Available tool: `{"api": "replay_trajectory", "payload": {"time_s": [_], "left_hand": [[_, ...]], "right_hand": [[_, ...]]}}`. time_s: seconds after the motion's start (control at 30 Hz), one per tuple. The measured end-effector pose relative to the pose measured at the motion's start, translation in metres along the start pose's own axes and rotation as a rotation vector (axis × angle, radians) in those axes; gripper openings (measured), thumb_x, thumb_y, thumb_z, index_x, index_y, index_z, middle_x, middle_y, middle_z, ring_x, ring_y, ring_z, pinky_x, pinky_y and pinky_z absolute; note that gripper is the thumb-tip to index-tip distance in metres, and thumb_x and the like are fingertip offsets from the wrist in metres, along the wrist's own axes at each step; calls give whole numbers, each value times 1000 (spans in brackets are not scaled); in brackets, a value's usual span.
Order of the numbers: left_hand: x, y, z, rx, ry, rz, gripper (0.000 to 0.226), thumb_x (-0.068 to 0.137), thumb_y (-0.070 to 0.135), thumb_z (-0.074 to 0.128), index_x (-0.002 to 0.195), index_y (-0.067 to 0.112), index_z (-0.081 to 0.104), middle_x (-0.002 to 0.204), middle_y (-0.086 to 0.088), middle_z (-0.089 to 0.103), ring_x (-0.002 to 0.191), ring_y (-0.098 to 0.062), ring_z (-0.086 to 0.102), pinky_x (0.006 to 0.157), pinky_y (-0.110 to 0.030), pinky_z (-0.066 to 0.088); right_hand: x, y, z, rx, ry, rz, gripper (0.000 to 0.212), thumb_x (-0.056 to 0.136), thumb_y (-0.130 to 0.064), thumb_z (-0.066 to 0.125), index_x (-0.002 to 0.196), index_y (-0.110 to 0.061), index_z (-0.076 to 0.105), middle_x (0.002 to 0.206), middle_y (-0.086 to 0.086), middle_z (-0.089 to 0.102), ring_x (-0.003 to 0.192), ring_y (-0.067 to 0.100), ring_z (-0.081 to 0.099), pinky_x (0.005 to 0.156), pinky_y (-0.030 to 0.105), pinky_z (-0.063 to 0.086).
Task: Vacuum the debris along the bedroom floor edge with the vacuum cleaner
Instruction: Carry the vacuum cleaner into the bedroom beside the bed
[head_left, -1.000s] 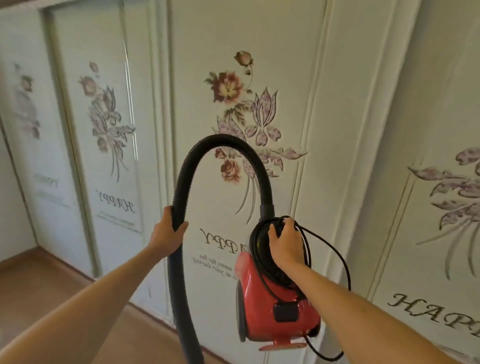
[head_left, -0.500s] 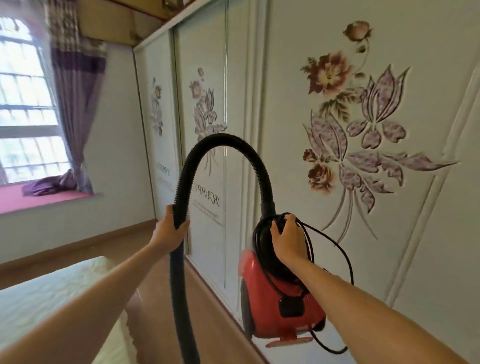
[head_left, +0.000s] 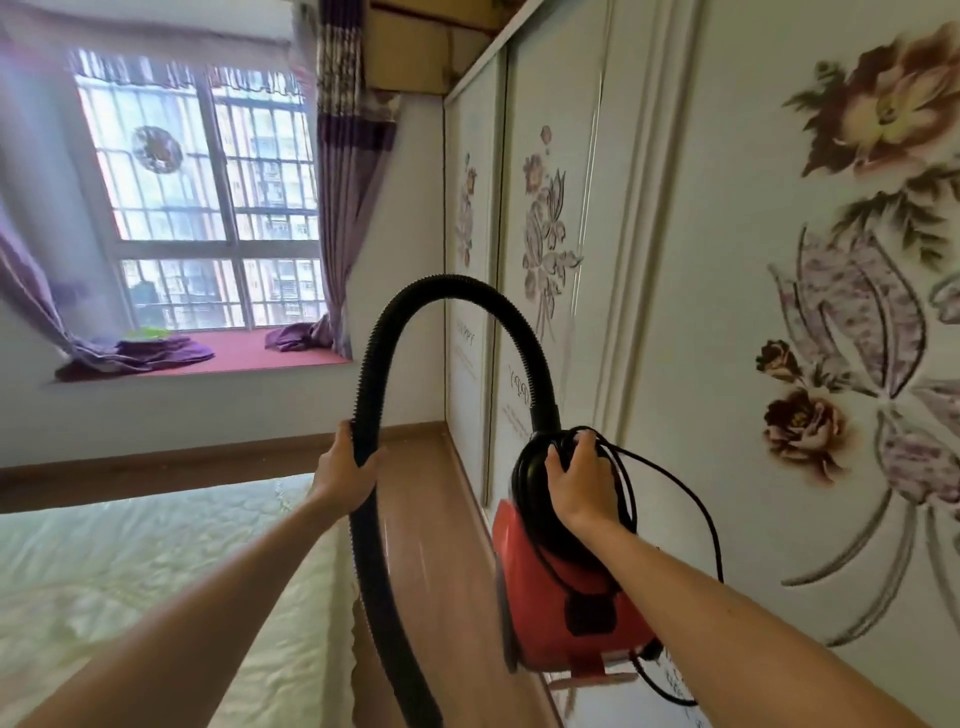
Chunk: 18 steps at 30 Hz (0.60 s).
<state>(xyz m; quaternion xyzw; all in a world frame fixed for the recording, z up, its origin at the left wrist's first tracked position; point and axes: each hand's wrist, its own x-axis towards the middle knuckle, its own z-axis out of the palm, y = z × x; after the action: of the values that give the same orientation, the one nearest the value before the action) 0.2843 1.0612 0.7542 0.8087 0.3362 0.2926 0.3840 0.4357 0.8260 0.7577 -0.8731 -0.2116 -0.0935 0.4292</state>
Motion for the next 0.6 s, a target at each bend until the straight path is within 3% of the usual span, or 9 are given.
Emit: {"api": "replay_trajectory", "payload": {"time_s": [0.13, 0.33, 0.43, 0.53, 0.6], "left_hand": [[10, -7, -5, 12, 41, -19, 44, 95, 20, 60, 134, 14, 40, 98, -13, 59, 67, -16, 57, 50, -23, 42], [30, -26, -14, 28, 80, -64, 44, 95, 22, 61, 134, 16, 40, 99, -11, 60, 75, -24, 60, 60, -31, 47], [48, -37, -18, 39, 111, -86, 45, 94, 23, 62, 133, 16, 41, 99, -11, 61, 75, -24, 61, 61, -31, 46], [74, -46, -18, 34, 121, -100, 45, 95, 21, 61, 134, 14, 41, 102, -12, 60, 78, -25, 61, 60, -29, 47], [96, -52, -18, 35, 124, -116, 44, 95, 21, 61, 133, 14, 40, 101, -11, 60, 76, -22, 60, 56, -27, 46]], "right_hand": [[21, -1, 20, 37, -25, -13, 41, 100, -38, 46, 126, -6, 44, 107, 15, 64, 96, 34, 64, 75, 40, 54], [52, -10, 60, 85, -70, -29, 37, 100, -38, 47, 122, -7, 46, 109, 16, 62, 98, 34, 63, 72, 35, 49], [71, -16, 84, 98, -94, -65, 34, 100, -37, 47, 118, -8, 47, 106, 13, 64, 95, 30, 64, 68, 33, 50], [94, -24, 109, 98, -122, -87, 32, 100, -34, 48, 117, -6, 48, 100, 8, 63, 87, 25, 63, 57, 23, 40], [113, -30, 129, 97, -137, -90, 34, 100, -34, 49, 118, -6, 48, 102, 9, 63, 92, 27, 64, 61, 25, 42]]}}
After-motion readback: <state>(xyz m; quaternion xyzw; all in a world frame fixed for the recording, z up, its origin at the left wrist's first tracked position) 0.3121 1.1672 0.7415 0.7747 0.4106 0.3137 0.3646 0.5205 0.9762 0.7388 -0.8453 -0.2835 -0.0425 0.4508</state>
